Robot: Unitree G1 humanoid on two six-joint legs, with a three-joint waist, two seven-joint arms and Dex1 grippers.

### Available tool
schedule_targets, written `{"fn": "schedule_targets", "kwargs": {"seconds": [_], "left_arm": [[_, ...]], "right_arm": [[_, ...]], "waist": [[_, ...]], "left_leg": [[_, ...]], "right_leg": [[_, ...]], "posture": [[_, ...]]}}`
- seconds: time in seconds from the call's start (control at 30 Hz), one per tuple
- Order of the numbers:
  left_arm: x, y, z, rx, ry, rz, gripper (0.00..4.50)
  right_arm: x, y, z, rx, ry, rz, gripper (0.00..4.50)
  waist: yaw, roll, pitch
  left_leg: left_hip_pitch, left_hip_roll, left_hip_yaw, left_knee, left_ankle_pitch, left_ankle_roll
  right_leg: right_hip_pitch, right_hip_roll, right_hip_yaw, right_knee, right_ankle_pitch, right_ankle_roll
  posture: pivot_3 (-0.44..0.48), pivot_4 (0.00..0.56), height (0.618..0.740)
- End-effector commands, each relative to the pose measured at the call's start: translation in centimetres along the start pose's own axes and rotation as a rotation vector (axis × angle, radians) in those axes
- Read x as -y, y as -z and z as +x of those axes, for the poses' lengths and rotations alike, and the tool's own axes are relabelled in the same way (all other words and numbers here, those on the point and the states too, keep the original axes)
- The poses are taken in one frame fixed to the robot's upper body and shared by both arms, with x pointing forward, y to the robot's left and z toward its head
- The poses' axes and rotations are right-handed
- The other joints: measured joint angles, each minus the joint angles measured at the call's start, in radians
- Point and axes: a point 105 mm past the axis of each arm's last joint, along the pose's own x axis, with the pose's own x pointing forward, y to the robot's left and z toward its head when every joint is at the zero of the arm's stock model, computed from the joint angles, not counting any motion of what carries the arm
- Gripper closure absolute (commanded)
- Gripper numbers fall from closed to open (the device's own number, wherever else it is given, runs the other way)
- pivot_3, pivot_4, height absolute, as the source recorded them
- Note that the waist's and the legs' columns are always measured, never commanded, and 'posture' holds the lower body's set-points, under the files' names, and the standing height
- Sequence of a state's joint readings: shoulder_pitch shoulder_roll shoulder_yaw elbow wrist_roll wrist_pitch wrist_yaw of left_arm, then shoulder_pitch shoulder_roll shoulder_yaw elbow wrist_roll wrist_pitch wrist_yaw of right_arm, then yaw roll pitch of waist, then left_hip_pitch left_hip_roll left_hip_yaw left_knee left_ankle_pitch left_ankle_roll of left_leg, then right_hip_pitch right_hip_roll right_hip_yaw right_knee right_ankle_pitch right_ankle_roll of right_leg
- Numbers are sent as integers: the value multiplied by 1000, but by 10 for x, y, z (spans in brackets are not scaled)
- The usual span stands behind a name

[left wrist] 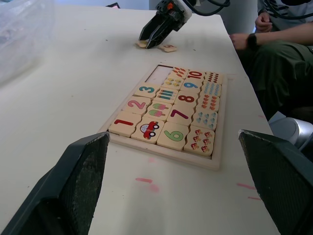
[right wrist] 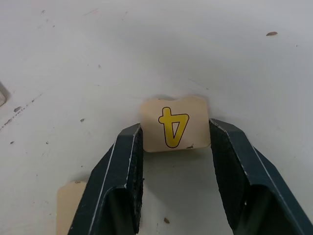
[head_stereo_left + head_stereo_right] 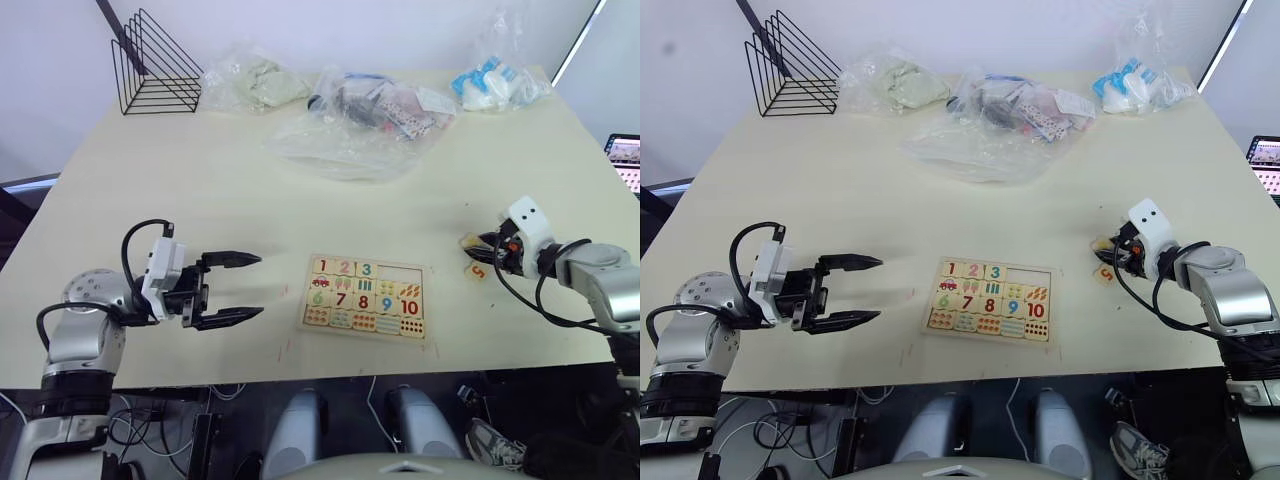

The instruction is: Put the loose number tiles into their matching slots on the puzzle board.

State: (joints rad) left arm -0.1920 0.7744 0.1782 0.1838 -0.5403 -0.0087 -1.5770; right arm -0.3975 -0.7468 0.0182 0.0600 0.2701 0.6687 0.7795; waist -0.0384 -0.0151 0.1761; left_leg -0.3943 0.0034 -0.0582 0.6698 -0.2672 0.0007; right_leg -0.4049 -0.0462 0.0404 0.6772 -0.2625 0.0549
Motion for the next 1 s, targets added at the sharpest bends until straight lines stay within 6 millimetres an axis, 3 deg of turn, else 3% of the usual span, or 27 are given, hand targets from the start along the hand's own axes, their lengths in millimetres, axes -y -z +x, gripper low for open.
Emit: {"fn": "schedule_targets", "kwargs": {"seconds": [0.03,0.27,0.4,0.53,0.77,1.0], "left_arm": [[4,-5,0,6,42,23,0],[5,-6,-1,4,49,23,0],[4,-5,-1,0,52,25,0],[4,-6,2,-1,68,30,0],[3,-8,4,-2,81,36,0],[2,-12,5,-2,90,42,0]], "right_arm": [[3,3,-2,-3,15,-13,3095],[-18,-15,-30,38,-124,-122,3095],[-53,-22,-51,15,-306,-231,3095],[-75,-12,-61,-41,-423,-314,3095],[-79,-6,-69,-76,-526,-413,3095],[-62,7,-59,-115,-573,-578,3095]], "waist": [[0,0,0],[4,0,0],[3,2,2],[3,2,2],[3,2,2],[2,2,2]], "left_leg": [[0,0,0,0,0,0],[-1,0,-1,0,0,0],[-1,0,-1,0,0,0],[-2,1,-1,0,0,0],[-2,1,0,1,0,0],[-2,1,0,1,0,0]], "right_leg": [[0,0,0,0,0,0],[0,0,-1,0,0,0],[0,0,0,0,0,0],[-1,0,0,0,0,0],[-1,0,0,0,0,0],[-1,0,0,0,0,0]], "posture": [[0,150,740],[0,150,740],[0,150,740],[0,150,740],[0,150,740],[0,150,740]]}}
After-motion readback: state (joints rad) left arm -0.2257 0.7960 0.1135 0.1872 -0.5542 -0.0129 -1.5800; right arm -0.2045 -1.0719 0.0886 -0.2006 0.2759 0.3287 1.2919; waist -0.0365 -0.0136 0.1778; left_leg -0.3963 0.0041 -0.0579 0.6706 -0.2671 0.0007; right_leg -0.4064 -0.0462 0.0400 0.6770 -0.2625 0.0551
